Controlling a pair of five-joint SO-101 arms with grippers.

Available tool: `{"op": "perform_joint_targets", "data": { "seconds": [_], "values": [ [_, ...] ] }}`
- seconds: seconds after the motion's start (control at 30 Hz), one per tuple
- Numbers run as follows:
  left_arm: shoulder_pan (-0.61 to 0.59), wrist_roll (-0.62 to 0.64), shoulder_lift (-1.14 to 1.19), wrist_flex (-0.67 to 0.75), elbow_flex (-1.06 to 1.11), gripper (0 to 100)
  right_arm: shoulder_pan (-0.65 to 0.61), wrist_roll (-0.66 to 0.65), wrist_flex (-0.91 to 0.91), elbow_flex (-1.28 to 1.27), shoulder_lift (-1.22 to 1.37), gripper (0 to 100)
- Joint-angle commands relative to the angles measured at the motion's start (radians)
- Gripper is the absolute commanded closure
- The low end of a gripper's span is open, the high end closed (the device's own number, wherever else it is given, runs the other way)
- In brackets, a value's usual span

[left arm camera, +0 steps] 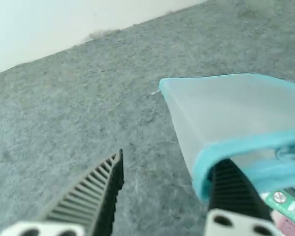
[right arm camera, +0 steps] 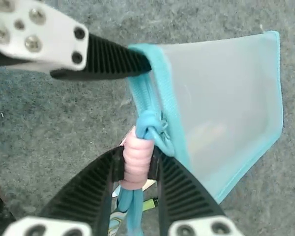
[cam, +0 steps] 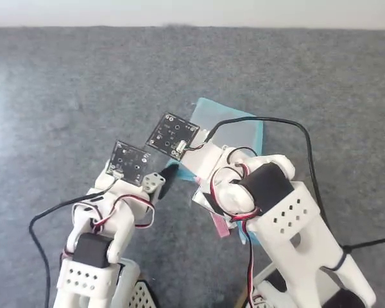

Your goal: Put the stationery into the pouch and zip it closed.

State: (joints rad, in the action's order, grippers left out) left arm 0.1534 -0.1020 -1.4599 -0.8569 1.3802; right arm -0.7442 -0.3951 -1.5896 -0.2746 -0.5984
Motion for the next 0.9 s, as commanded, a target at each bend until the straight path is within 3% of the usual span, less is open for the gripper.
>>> {"op": "perform_joint_targets", "data": {
  "seconds": [0.0, 0.2, 0.4, 0.87],
  "values": [
    [0.064, -0.012, -0.011, 0.028, 0.007, 74, -0.038, 0.008, -0.022, 0.060, -0.018, 99.2],
    [0.072, -0.049, -0.011, 0.074, 0.036, 89, -0.062, 0.008, -0.031, 0.052, -0.047, 99.2],
    [-0.072, 0.012, -0.012, 0.069, -0.001, 99, 0.016, 0.005, -0.015, -0.031, -0.122, 99.2],
    [-0.169, 0.072, -0.012, 0.052, -0.010, 99, 0.274, -0.037, 0.085, -0.127, -0.133, 99.2]
  ]
}}
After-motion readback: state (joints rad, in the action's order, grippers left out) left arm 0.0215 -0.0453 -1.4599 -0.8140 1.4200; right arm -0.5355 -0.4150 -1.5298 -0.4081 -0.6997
